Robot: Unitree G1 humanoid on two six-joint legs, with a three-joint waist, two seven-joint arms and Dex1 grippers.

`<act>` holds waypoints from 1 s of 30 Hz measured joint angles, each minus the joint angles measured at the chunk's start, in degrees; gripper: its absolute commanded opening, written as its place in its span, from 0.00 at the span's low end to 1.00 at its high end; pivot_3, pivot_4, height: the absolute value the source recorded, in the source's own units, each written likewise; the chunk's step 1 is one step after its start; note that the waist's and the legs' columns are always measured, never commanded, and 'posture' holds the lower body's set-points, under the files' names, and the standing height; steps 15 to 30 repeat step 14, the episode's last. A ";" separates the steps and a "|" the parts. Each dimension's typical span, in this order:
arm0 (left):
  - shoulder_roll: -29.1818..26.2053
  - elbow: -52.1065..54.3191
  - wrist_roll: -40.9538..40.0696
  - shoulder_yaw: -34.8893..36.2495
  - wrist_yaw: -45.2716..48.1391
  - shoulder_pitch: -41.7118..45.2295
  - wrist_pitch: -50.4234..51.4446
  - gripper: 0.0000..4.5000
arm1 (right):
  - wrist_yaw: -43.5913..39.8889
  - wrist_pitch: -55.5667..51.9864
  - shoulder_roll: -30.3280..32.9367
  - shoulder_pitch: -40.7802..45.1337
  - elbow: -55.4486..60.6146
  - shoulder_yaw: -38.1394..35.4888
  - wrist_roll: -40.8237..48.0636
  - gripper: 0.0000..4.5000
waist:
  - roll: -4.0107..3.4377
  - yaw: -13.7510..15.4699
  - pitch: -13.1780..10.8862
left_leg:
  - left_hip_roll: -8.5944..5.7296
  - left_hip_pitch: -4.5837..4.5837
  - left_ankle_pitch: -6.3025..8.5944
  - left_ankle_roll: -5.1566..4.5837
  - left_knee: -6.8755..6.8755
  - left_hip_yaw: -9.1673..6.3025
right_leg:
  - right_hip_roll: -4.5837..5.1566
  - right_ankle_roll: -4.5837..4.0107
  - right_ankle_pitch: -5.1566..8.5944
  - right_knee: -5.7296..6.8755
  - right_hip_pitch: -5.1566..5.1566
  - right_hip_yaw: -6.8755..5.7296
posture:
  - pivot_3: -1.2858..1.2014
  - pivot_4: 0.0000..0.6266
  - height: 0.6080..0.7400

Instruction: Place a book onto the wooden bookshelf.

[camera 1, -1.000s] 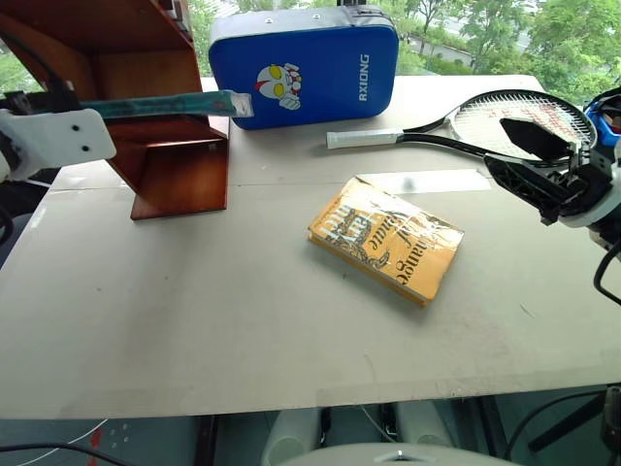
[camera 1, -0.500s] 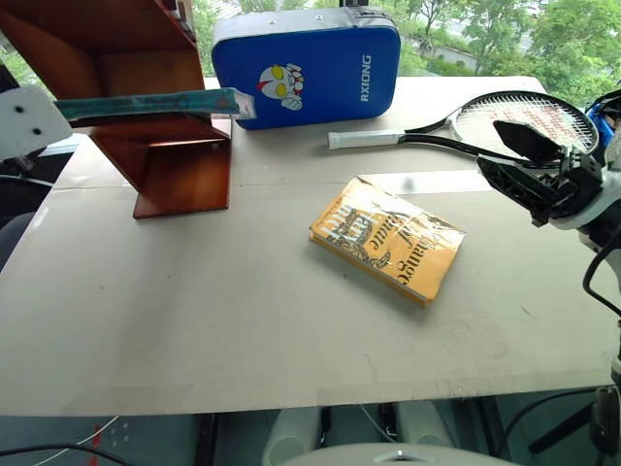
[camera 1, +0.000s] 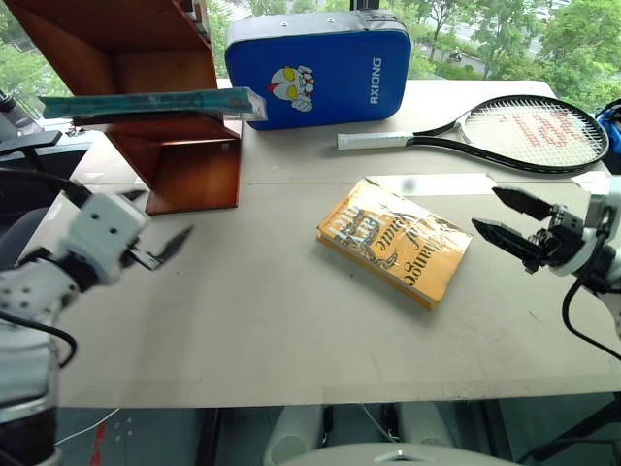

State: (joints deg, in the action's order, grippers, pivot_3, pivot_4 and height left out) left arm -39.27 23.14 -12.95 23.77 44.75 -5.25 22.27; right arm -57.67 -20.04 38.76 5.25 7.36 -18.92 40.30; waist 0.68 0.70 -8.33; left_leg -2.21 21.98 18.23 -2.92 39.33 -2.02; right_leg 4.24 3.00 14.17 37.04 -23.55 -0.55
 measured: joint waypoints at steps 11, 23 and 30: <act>13.65 5.98 -3.80 -18.87 -4.93 -12.87 1.30 0.98 | 1.76 15.72 -4.28 -18.61 -6.23 0.38 -13.75 1.00 | -0.51 0.04 0.60 | 0.11 -0.47 -0.01 0.04 -0.11 0.09 | -0.09 -0.01 -0.01 0.01 0.30 0.20 | 0.52 0.24 1.00; 14.00 5.70 -2.71 -21.05 -6.43 -12.33 0.55 0.98 | 1.91 16.52 -5.35 -19.86 -6.06 0.81 -14.03 1.00 | -0.58 0.05 0.66 | 0.11 -0.78 0.00 0.03 -0.19 0.10 | -0.09 -0.02 -0.01 -0.11 0.62 0.21 | 0.52 0.24 1.00; 14.00 5.70 -2.71 -21.05 -6.43 -12.33 0.55 0.98 | 1.91 16.52 -5.35 -19.86 -6.06 0.81 -14.03 1.00 | -0.58 0.05 0.66 | 0.11 -0.78 0.00 0.03 -0.19 0.10 | -0.09 -0.02 -0.01 -0.11 0.62 0.21 | 0.52 0.24 1.00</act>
